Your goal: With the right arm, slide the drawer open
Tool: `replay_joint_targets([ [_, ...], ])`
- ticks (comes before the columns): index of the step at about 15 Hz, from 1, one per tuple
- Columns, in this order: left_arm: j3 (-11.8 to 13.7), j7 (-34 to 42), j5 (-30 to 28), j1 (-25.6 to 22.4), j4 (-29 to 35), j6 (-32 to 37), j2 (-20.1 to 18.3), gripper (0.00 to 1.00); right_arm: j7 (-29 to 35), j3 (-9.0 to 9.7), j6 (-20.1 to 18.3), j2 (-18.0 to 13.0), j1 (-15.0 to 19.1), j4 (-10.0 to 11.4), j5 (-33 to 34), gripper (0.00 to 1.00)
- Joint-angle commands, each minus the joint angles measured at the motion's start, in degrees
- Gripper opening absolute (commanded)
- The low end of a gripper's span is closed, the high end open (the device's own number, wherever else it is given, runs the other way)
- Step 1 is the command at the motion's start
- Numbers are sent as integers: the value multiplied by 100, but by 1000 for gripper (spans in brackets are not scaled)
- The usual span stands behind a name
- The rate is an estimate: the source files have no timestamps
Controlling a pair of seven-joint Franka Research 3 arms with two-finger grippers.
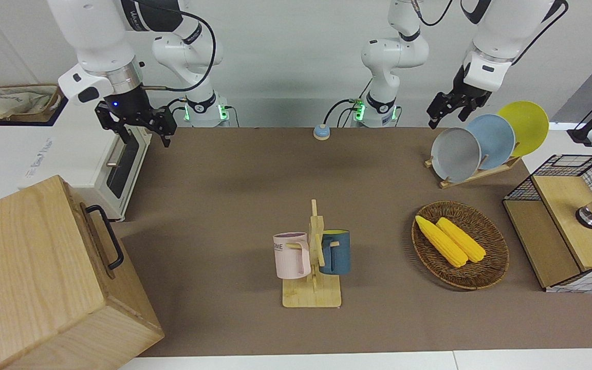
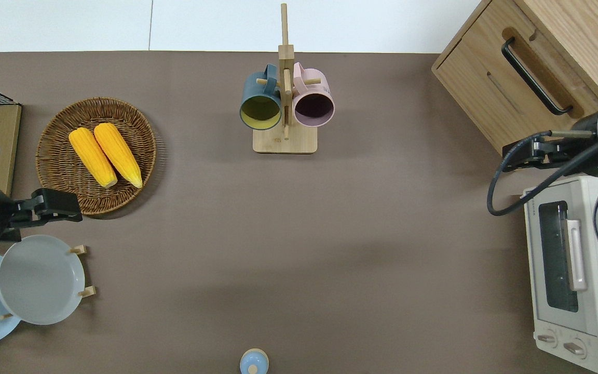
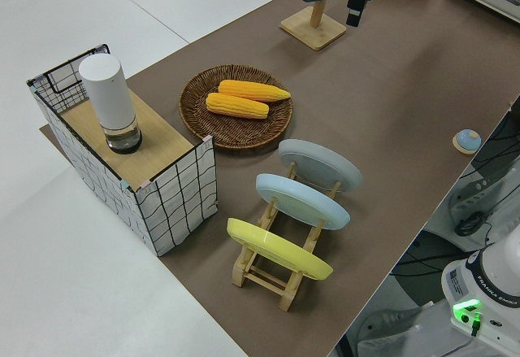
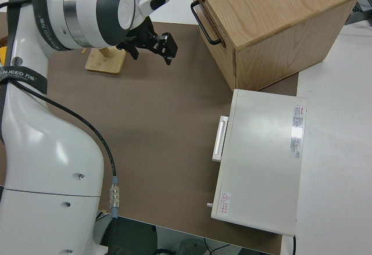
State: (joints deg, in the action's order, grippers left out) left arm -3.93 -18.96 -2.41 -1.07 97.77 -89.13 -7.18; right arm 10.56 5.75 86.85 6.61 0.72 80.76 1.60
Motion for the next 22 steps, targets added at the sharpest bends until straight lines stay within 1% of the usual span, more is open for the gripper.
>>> replay_joint_targets([
  [1, 24, 42, -5, 1, -21, 97, -46, 993, -2, 14, -54, 51, -11, -60, -20, 985],
  [6, 24, 42, -5, 1, -21, 89, -46, 993, -36, 23, -63, 50, -20, -60, -1, 985],
  [10, 24, 42, -5, 1, -21, 89, -46, 993, -37, 23, -72, 50, 42, -60, -80, 985],
  [12, 24, 42, -5, 1, -21, 89, -46, 993, -19, 23, -72, 50, 7, -60, -89, 985],
  [15, 24, 42, -5, 1, -21, 89, -46, 993, -36, 14, -81, 50, -28, -60, -19, 985],
  [17, 24, 42, -5, 1, -21, 89, -46, 993, -28, -3, -98, 50, 15, -60, 16, 985],
  [19, 24, 42, -5, 1, -21, 97, -46, 993, -36, -21, -107, 50, -2, -51, 191, 985],
  [22, 24, 42, -5, 1, -21, 97, -46, 993, 25, 41, -98, 50, -55, -34, 587, 985],
])
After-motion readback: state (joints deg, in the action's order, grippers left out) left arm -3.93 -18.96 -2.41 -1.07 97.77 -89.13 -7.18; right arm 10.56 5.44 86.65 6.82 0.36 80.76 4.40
